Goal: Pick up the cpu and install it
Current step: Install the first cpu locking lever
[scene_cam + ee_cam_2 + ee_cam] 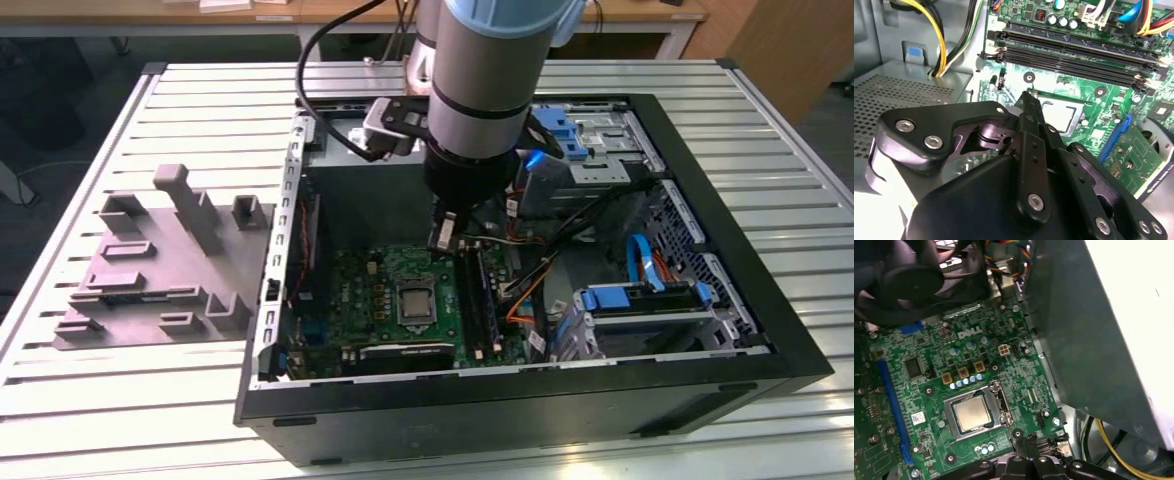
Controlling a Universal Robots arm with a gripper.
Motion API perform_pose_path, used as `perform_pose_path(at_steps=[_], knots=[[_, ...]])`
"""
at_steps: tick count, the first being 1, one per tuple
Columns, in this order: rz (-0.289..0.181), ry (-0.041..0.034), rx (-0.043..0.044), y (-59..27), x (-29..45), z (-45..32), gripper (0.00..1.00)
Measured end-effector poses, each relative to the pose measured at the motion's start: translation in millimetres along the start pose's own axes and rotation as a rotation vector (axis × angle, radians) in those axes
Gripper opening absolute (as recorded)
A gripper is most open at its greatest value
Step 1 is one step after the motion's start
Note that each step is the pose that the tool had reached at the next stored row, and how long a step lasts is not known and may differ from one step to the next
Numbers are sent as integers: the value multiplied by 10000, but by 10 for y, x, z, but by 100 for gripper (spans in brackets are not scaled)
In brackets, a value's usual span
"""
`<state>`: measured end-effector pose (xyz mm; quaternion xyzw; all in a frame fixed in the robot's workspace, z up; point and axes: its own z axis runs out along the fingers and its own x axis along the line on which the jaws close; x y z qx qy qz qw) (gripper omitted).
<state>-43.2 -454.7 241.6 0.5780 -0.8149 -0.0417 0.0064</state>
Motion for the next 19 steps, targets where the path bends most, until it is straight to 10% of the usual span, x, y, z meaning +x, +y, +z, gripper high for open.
perform_pose_path(at_steps=[19], knots=[[-328, 23, -13, -3, 48, 0, 11]])
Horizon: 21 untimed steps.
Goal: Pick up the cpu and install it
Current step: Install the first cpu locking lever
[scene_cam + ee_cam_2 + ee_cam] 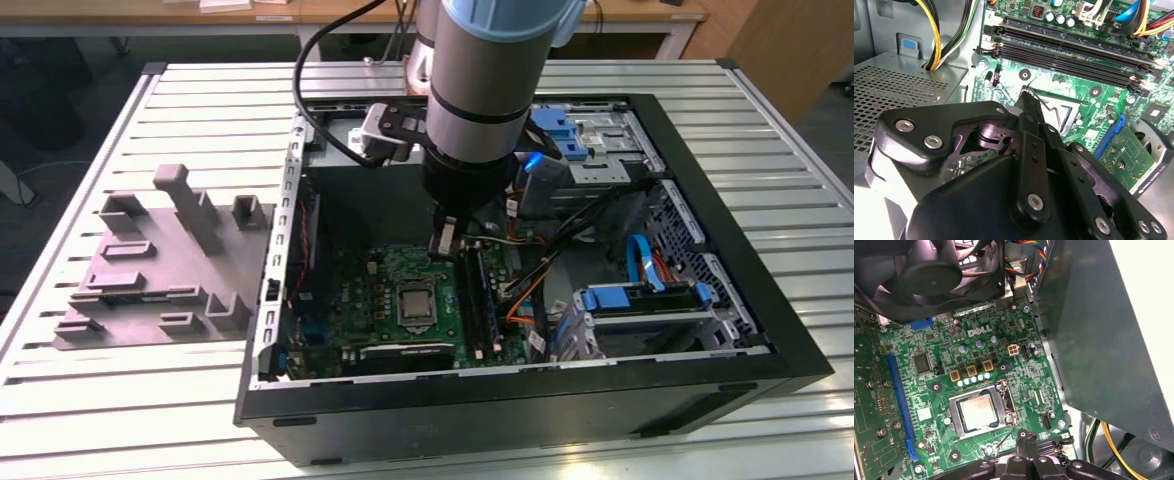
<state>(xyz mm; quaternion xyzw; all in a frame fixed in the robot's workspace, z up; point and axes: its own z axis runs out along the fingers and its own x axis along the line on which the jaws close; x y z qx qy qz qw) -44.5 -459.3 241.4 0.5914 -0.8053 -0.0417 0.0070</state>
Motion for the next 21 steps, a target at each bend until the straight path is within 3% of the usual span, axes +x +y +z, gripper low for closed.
perform_pose_path(at_steps=[8, 16, 21], knots=[[-365, 30, -13, 5, 29, 2, 11], [-446, 37, -17, -34, 182, -3, 11], [-1205, 94, -45, -37, 185, 19, 11]])
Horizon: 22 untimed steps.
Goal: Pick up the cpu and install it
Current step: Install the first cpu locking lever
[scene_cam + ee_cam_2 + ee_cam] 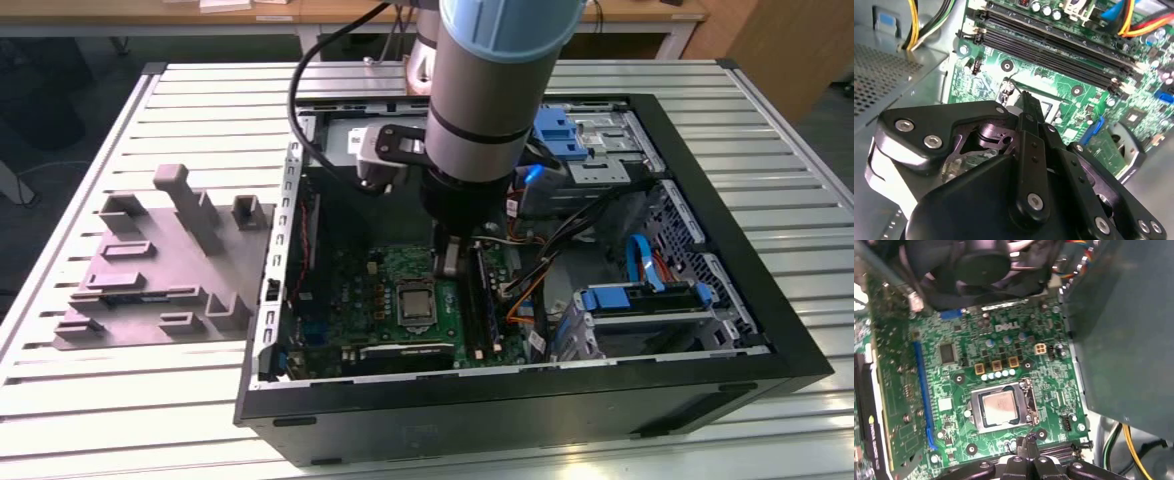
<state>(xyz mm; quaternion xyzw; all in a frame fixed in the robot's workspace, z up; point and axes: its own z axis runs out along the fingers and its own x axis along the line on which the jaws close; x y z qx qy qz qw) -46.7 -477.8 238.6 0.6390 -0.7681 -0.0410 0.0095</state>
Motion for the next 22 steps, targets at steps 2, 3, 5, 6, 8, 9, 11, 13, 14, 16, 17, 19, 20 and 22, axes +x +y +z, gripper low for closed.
perform_pose_path(at_steps=[2, 3, 5, 6, 8, 9, 11, 13, 14, 16, 17, 19, 20, 22], knots=[[-323, 26, -12, -1, 1, 9, 11], [-414, 33, -16, -1, 3, 12, 11], [-486, 43, -18, -2, 3, 24, 11], [-490, 47, -17, -3, 3, 29, 11], [-493, 68, -15, -4, 4, 37, 11], [-496, 95, -11, -4, 4, 39, 11], [-524, 208, 6, -5, 8, 43, 11], [-586, 276, 15, -6, 13, 52, 11], [-641, 284, 13, -7, 20, 56, 11], [-786, 291, 10, -10, 29, 70, 11], [-864, 298, 8, -12, 36, 77, 11], [-973, 306, 5, -16, 53, 88, 11], [-1024, 310, 3, -18, 62, 92, 11], [-1126, 318, 1, -21, 82, 99, 11]])
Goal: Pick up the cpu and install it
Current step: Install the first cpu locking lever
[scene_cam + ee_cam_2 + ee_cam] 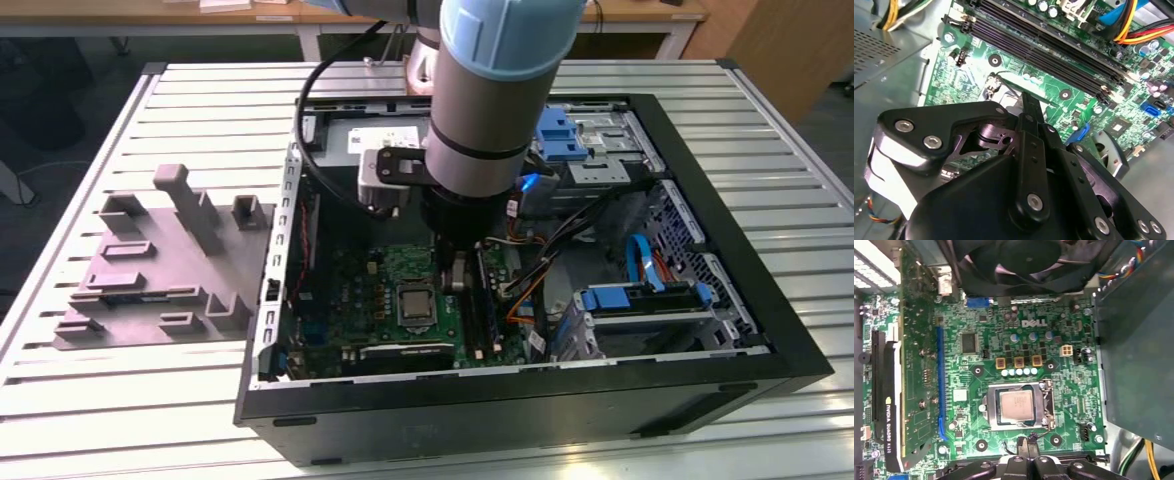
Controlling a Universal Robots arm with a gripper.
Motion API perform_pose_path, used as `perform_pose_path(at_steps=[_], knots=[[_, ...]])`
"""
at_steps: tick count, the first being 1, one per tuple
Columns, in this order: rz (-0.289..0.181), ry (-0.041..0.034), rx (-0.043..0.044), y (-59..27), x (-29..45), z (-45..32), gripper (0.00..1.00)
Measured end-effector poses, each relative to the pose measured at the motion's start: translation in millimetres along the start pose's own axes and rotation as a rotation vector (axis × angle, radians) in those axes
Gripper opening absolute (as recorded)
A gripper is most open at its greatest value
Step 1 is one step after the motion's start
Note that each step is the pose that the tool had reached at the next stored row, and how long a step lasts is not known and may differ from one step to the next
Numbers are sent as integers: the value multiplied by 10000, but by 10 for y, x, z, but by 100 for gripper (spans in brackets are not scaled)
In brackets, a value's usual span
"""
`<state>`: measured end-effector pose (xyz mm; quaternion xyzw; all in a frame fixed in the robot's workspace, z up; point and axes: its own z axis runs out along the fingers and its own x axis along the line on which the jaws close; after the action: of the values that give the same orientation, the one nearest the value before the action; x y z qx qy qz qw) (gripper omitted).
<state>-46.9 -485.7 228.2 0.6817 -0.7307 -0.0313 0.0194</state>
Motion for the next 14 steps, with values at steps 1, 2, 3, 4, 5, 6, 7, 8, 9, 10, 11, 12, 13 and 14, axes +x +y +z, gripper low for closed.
perform_pose_path(at_steps=[1, 2, 3, 4, 5, 6, 7, 8, 9, 10, 11, 12, 13, 14], knots=[[-35, 1, 0, 0, 13, 2, 11], [-64, 4, 0, -1, 27, 4, 11], [-90, 7, -1, -1, 40, 6, 11], [-113, 9, -1, -2, 50, 9, 11], [-134, 10, -1, -3, 60, 14, 11], [-154, 11, -1, -4, 68, 19, 11], [-177, 14, -2, -5, 76, 26, 11], [-203, 14, -2, -6, 84, 34, 11], [-231, 17, -3, -8, 92, 44, 11], [-265, 20, -3, -9, 101, 55, 11], [-300, 22, -4, -10, 111, 66, 11], [-330, 24, -4, -12, 121, 76, 11], [-355, 25, -4, -13, 132, 86, 11], [-379, 28, -5, -15, 142, 97, 11]])
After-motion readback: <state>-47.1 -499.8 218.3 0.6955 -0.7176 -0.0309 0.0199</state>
